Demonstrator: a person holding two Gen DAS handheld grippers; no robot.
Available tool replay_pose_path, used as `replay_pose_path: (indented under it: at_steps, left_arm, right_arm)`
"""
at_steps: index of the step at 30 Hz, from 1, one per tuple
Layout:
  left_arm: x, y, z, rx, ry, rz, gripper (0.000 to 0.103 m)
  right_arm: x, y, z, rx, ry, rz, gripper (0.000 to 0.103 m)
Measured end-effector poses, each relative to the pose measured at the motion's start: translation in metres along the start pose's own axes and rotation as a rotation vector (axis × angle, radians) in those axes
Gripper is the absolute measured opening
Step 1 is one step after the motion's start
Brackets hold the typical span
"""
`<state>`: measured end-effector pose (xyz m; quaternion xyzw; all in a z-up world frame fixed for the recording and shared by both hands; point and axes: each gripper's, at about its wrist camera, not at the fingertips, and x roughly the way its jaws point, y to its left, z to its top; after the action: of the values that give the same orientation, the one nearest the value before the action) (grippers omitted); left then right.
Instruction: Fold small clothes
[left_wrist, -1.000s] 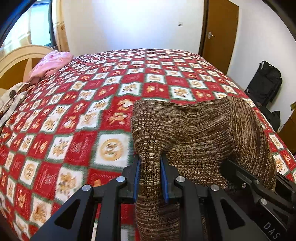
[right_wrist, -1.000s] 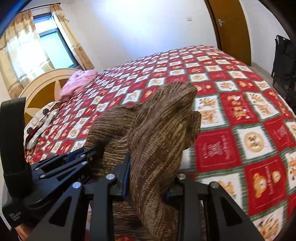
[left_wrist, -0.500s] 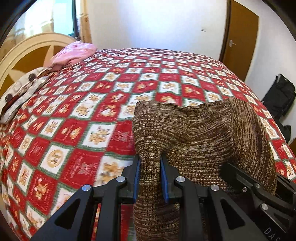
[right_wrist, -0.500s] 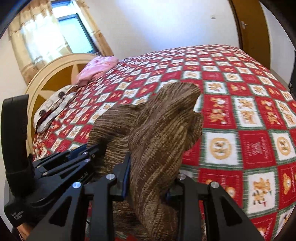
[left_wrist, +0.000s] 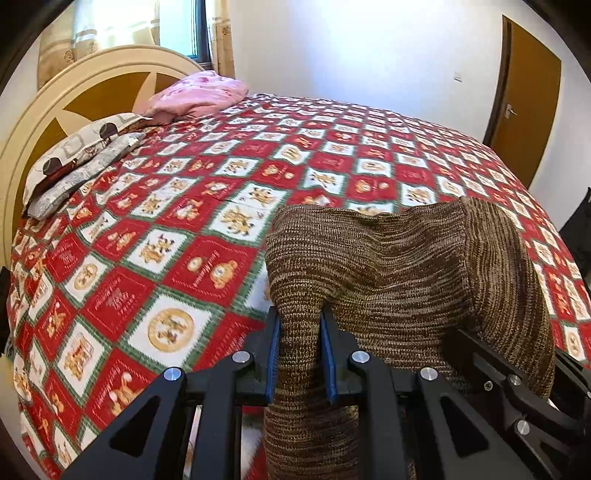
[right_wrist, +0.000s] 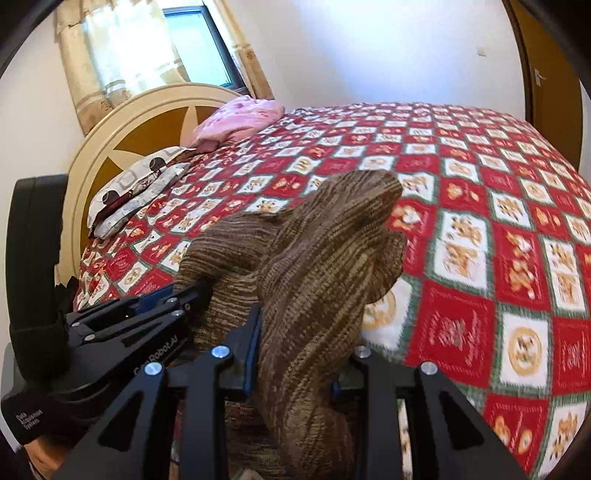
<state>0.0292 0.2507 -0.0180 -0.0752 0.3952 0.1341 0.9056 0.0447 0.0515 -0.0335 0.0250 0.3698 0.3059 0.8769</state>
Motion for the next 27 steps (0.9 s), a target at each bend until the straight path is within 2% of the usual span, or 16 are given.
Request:
replay_pose_path:
  at_steps: [4, 9, 12, 15, 17, 18, 19, 20, 23, 27]
  left_arm:
    - [0.013, -0.004, 0.011, 0.029, -0.042, 0.053, 0.021]
    - [0.053, -0.008, 0.022, 0.001, -0.031, 0.046, 0.021]
    - [0.081, -0.006, 0.023, -0.030, 0.031, 0.019, 0.021]
    - [0.098, -0.005, 0.019, -0.051, 0.089, -0.001, 0.024]
    - [0.099, -0.005, 0.016, -0.047, 0.095, -0.003, 0.025]
    - [0.098, -0.005, 0.015, -0.043, 0.095, -0.007, 0.025]
    - [0.096, -0.005, 0.015, -0.037, 0.097, -0.015, 0.026]
    - [0.091, -0.003, 0.015, -0.034, 0.100, -0.033, 0.026]
    - [0.074, 0.005, 0.011, -0.034, 0.100, -0.099, 0.026]
    - [0.044, 0.022, -0.010, -0.099, 0.095, -0.200, 0.026]
  right_arm:
    - [0.014, 0.007, 0.009, -0.043, -0.031, -0.007, 0.031]
    - [0.046, 0.001, 0.020, -0.064, -0.037, -0.023, 0.031]
    - [0.074, -0.014, 0.023, -0.074, 0.006, -0.060, 0.032]
    - [0.095, -0.032, 0.020, -0.026, 0.076, -0.076, 0.036]
    - [0.102, -0.042, 0.015, 0.013, 0.113, -0.079, 0.045]
    - [0.101, -0.044, 0.013, 0.020, 0.113, -0.077, 0.050]
    - [0.098, -0.046, 0.012, 0.024, 0.115, -0.083, 0.060]
    - [0.094, -0.048, 0.012, 0.034, 0.121, -0.089, 0.063]
    - [0.065, -0.061, 0.008, 0.117, 0.094, -0.041, 0.063]
    - [0.017, -0.075, -0.008, 0.202, 0.070, 0.028, 0.067]
